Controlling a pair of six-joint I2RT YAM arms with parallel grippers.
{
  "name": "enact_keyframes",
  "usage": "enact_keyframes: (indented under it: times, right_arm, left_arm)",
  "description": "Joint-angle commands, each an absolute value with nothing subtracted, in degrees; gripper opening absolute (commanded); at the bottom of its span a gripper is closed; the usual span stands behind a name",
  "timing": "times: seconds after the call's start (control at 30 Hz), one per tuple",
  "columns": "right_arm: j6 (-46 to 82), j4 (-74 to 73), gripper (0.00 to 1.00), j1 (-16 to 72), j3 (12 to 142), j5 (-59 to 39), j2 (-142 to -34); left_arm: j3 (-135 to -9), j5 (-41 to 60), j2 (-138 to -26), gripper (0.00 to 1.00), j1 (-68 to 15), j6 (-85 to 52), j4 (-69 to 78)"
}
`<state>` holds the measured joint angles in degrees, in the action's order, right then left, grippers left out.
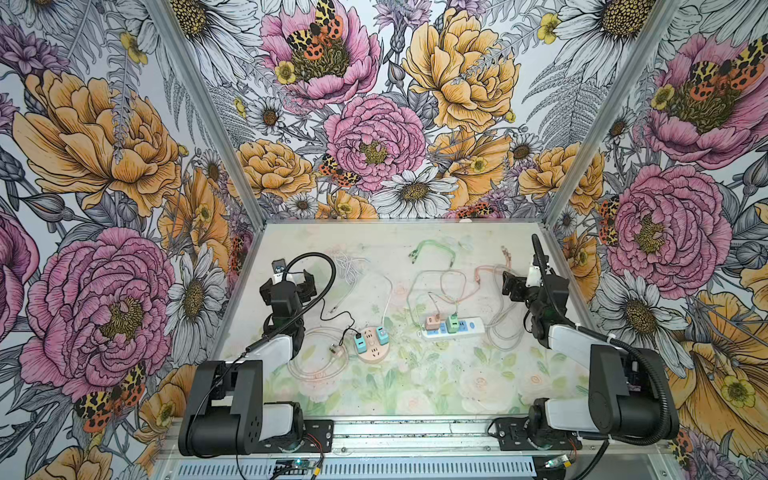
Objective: Insert the plug
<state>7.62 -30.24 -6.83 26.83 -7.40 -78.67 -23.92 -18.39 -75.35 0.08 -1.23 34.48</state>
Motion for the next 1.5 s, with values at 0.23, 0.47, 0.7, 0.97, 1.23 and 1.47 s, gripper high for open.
enact_keyframes:
  times: [0.23, 0.47, 0.7, 0.97, 1.23, 1.47]
  right_arm:
    - [5.92, -44.30, 0.90, -6.09, 24.01, -8.52, -84.24]
    - [4.75, -55.22, 0.91, -5.02, 20.42, -8.37, -88.66]
    - [4.37, -51.63, 0.91, -4.60, 21.80, -7.79, -88.18]
    - [4.06, -50.40, 1.00, -3.96, 22.39, -6.38, -88.21]
    - [4.13, -50.62, 0.99, -3.96, 22.25, -6.42, -88.23]
    - [4.12, -50.65, 0.99, -4.01, 22.24, -6.42, -88.23]
  left_arm:
    - [-22.49, -12.40, -79.90, 0.99, 0.82, -2.00, 44.34]
    - [-19.00, -8.58, -83.93, 0.99, 0.26, -0.49, 54.50]
    - [-16.84, -8.45, -88.60, 0.99, 0.19, -0.42, 62.54]
    - [-21.03, -9.57, -88.69, 0.99, 0.29, -0.92, 54.69]
    - [-21.03, -9.63, -88.68, 0.99, 0.27, -0.92, 54.76]
    - [-21.01, -9.67, -88.68, 0.99, 0.21, -0.82, 54.72]
